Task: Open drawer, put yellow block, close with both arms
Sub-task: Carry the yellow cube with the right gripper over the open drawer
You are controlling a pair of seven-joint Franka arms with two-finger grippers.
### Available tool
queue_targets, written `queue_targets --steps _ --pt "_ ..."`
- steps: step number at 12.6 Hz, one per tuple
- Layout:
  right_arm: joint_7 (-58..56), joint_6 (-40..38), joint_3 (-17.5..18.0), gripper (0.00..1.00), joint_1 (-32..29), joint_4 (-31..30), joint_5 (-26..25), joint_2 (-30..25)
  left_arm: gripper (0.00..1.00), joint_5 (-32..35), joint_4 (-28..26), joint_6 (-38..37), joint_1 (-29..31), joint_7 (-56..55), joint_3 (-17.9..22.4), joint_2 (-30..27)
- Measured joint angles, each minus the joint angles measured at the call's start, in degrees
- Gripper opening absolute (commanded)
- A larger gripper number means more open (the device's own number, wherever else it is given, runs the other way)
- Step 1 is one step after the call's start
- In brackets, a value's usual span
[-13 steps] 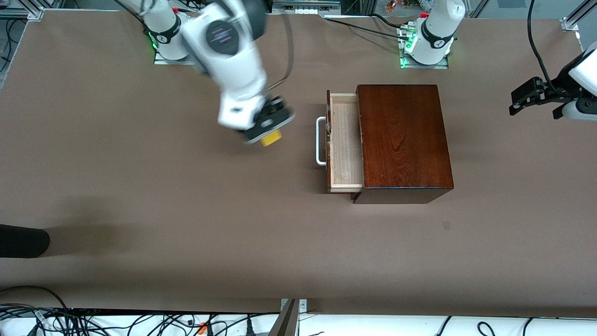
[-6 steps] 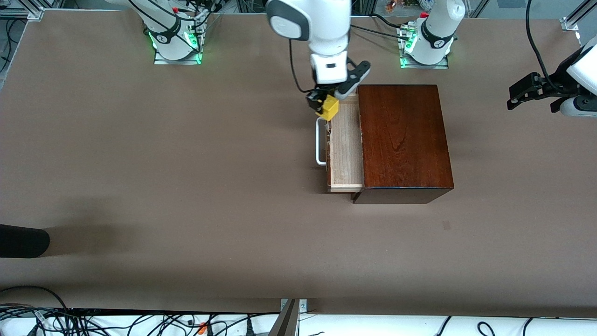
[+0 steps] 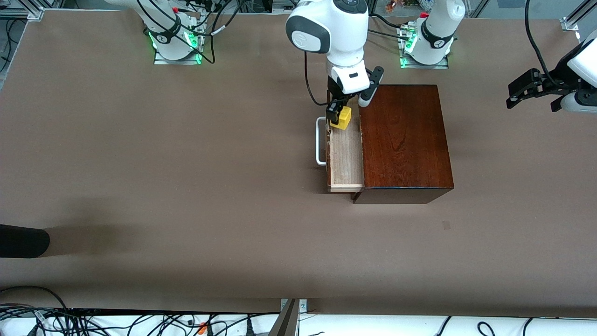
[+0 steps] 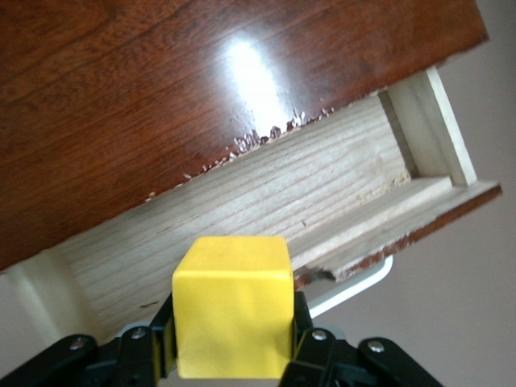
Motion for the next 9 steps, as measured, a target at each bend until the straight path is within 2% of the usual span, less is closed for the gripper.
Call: queue_targets --steps 4,9 --pt "-2.67 0.02 0.01 0.47 0.78 0.47 -2.90 1.76 1.00 0.00 0.07 0.00 -0.22 -0.07 -0.01 1.25" --pt "-3.60 0.51 -0.01 0.47 1.07 0.88 -3.33 3.17 1.00 0.00 0.32 0.00 -0.22 -0.10 -0.01 1.45"
